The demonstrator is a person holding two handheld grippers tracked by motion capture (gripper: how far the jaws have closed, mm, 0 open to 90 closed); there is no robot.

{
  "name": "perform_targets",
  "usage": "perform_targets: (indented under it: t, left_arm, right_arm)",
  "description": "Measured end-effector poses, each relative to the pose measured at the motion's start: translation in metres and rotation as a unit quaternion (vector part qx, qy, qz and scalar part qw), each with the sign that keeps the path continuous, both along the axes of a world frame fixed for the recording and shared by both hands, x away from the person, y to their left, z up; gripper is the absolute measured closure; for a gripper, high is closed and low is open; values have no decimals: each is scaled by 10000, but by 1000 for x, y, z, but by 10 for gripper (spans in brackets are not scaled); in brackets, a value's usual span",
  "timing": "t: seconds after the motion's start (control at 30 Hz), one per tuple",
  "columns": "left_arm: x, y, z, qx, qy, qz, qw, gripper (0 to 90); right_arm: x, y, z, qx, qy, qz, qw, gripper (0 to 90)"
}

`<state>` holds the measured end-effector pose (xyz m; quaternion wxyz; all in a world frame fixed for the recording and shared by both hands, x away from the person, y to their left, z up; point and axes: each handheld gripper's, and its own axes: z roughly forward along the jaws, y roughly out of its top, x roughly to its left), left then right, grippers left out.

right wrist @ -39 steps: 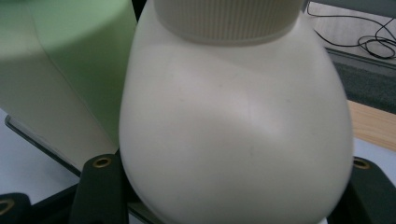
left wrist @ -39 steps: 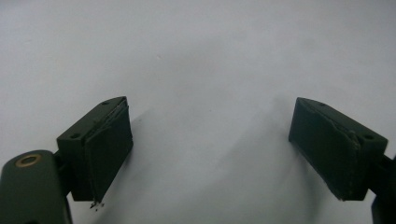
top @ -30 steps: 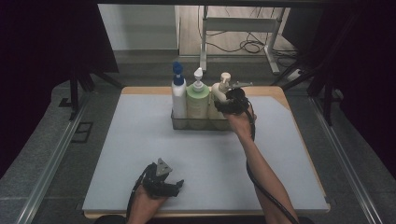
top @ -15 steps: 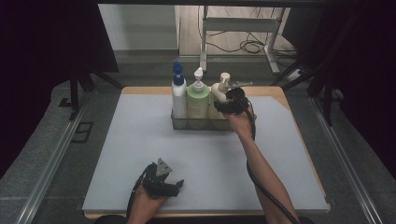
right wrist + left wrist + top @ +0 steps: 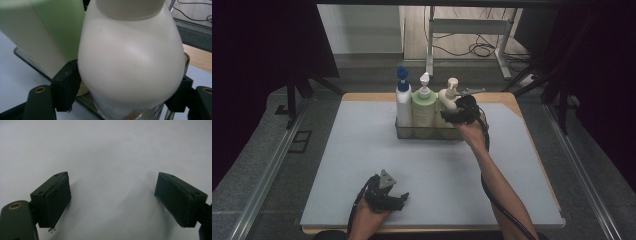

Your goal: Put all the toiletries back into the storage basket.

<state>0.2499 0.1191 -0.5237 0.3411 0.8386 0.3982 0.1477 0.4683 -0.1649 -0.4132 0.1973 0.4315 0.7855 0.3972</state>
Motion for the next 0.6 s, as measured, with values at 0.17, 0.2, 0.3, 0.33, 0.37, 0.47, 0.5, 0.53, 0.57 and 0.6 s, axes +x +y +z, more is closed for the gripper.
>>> perform_targets:
  t: [0.17,0.2,0.3,0.33,0.37,0.47,0.5,0.53,0.57,0.6]
  left_arm:
    - [0,0,0,-4,3,1,10000,130]
    - [0,0,0,-2,3,1,10000,130]
    - [0,0,0,-2,2,1,10000,130]
    - [0,0,0,-1,1,0,10000,130]
    - [0,0,0,0,2,-1,10000,130]
    - [0,0,0,0,2,-2,10000,130]
    - [0,0,0,1,3,-3,10000,130]
    - [0,0,0,1,3,-3,10000,130]
    - [0,0,0,0,3,-2,10000,130]
    - [0,0,0,1,2,-3,10000,130]
  right_arm:
    - [-6,-8,-1,14,17,100,9999,238]
    - [-7,-10,-1,13,18,113,9999,238]
    - [-11,-16,-3,0,47,143,9999,237]
    - [-12,-18,-4,4,65,169,9998,235]
    - [-13,-20,-5,26,68,208,9998,230]
    - [-16,-28,-7,73,107,317,9994,225]
    - [-17,-30,-8,87,121,321,9994,225]
    - [-18,-33,-9,88,151,313,9994,225]
    - [-18,-35,-10,101,174,312,9993,229]
    - [-19,-37,-11,116,195,307,9993,233]
